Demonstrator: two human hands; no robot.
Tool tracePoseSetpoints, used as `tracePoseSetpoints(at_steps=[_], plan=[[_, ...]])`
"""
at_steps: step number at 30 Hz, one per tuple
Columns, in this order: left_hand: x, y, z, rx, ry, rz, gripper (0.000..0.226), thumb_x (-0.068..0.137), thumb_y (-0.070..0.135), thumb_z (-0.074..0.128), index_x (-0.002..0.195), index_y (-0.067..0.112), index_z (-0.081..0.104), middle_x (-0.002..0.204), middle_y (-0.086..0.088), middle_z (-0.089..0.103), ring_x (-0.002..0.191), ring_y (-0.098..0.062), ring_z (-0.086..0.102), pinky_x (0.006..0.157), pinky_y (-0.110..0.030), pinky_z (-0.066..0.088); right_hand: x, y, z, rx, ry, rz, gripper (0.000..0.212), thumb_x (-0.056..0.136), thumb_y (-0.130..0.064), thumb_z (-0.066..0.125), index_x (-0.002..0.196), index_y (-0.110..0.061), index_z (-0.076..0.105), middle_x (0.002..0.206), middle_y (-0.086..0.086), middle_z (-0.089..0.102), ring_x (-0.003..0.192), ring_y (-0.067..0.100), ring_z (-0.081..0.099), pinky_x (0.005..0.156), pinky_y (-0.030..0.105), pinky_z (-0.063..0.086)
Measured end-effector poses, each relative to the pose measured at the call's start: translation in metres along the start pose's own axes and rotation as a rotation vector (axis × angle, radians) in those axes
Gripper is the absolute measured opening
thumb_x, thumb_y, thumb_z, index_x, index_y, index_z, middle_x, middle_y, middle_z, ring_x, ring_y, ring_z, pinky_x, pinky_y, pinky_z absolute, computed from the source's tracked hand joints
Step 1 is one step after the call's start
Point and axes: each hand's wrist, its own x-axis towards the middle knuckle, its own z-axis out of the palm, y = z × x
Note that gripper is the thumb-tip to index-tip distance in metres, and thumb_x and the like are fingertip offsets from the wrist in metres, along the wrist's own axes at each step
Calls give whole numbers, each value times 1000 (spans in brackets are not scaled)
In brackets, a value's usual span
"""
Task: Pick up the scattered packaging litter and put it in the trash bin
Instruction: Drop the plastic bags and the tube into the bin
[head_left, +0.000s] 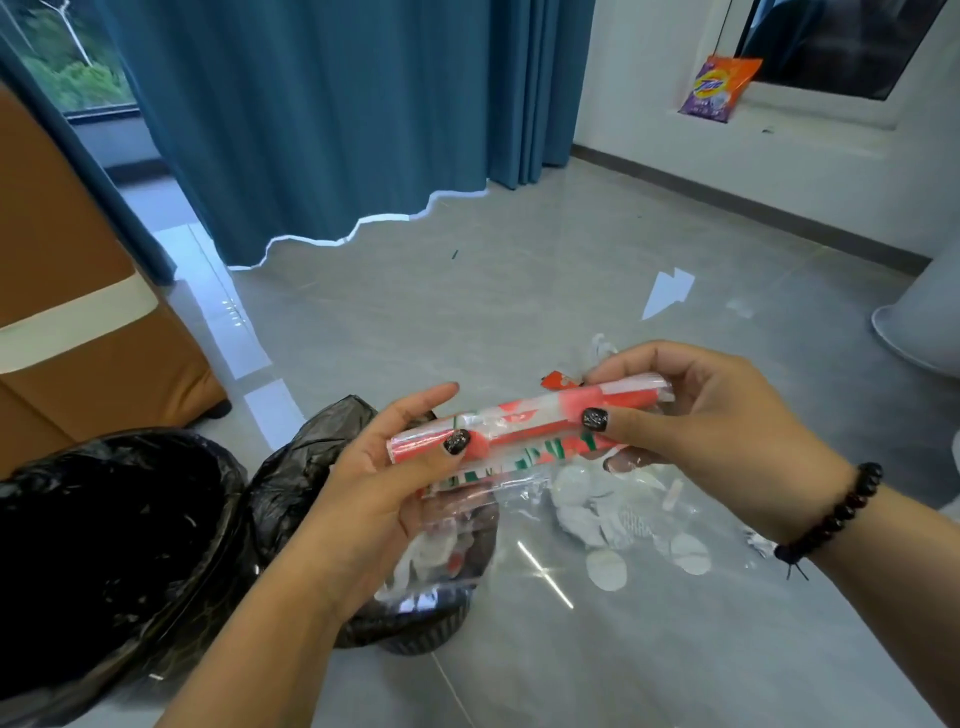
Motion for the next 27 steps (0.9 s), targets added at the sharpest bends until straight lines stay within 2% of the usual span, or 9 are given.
tracePoseSetpoints(at_steps=[2,5,9,11,14,17,20,23,27], plan=[[-1,0,1,6,-19,-55,40,77,14,70,116,18,65,105,-14,71,88,-31,71,63,-34,59,0,-1,1,15,-5,-29,19,70,5,75,83,-9,71,85,12,72,68,20,69,60,25,57],[1,-1,0,49,15,-70,42,74,25,60,116,18,64,102,-16,72,85,-31,72,64,-35,60,0,-1,4,-23,-9,-50,19,65,1,78,79,-9,72,84,9,73,72,17,69,62,21,56],[1,1,-6,65,70,-12,42,68,10,67,110,19,69,100,-12,72,78,-23,72,55,-25,57,-3,-2,9,-33,-23,-38,15,66,1,78,73,-12,73,93,3,73,86,26,69,76,35,59],[0,3,-9,63,61,15,48,66,2,67,112,18,67,105,-10,71,82,-24,72,58,-25,58,-4,-5,11,54,-34,10,8,69,-8,76,76,-10,72,97,3,72,85,27,71,70,38,60],[-1,4,-11,64,39,37,56,64,-6,65,114,18,65,107,-8,71,91,-26,71,66,-29,60,-3,-6,14,87,-29,126,23,78,-26,65,100,-18,67,89,6,73,71,29,72,55,34,59],[-2,2,-12,117,18,49,62,62,-8,66,117,20,63,109,-6,72,98,-24,70,74,-32,60,1,-2,16,86,-23,241,19,88,-16,60,107,-14,61,88,10,73,61,31,70,46,29,55],[0,0,-15,99,3,11,63,65,-11,65,120,18,62,113,-10,70,99,-26,69,74,-32,60,3,0,14,108,-35,231,13,89,1,56,100,-3,61,88,17,73,61,26,70,51,27,57],[2,-2,-16,54,-55,-68,60,68,-15,70,121,14,63,117,-16,67,101,-30,68,72,-31,59,2,1,10,143,-42,231,15,86,9,55,94,-2,63,90,18,71,63,25,71,56,24,58],[5,-8,-15,13,-89,-142,54,71,-3,66,123,9,60,118,-20,65,101,-37,67,74,-32,60,1,5,5,73,-29,225,19,84,14,55,91,0,65,96,17,70,69,22,72,63,23,59]])
